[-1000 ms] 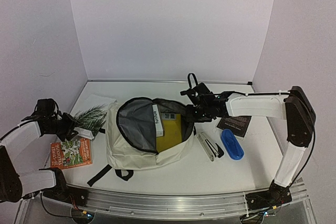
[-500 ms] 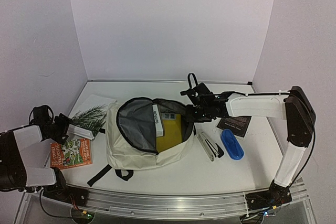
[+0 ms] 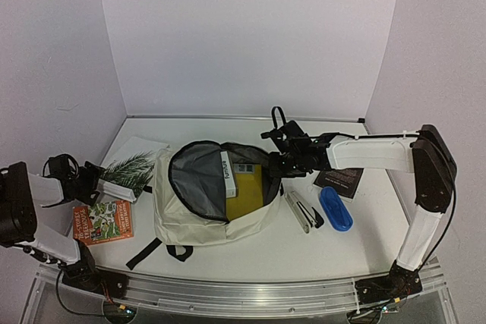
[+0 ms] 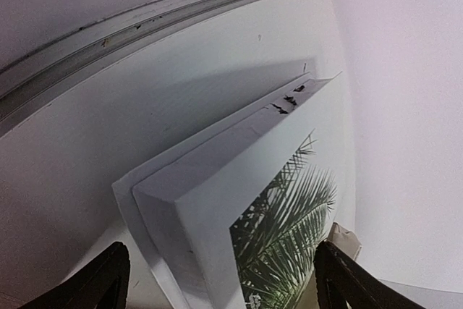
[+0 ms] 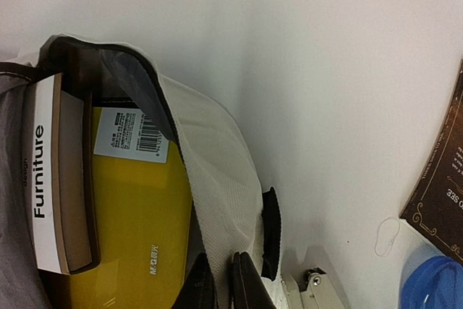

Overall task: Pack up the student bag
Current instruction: Adjust the book at the center of the board, then pick up the book from the center of the board.

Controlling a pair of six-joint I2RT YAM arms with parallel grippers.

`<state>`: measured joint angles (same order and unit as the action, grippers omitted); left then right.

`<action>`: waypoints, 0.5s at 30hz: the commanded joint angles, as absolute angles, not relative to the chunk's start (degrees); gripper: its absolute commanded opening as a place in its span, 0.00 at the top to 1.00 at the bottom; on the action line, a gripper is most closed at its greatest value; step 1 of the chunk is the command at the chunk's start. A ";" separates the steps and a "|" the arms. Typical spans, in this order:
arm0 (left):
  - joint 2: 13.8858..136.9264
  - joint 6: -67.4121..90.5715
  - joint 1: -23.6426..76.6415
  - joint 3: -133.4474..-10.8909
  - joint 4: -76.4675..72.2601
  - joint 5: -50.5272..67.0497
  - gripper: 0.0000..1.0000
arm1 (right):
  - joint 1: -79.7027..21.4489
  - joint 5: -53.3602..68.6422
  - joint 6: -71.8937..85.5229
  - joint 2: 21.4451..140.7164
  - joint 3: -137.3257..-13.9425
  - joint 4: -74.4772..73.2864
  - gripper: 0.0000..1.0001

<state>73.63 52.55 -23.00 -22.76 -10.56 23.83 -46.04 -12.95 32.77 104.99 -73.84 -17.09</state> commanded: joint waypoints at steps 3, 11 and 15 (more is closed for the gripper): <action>77.09 51.98 -23.47 -23.56 -12.71 23.79 0.11 | -45.96 -12.93 32.13 104.18 -74.80 -16.34 0.90; 83.33 52.21 -23.58 -22.89 -22.97 26.13 0.18 | -45.97 -12.77 31.92 104.14 -75.27 -16.42 0.90; 87.26 52.45 -23.56 -21.86 -29.37 28.10 0.25 | -45.94 -13.07 31.98 103.94 -75.24 -16.43 0.90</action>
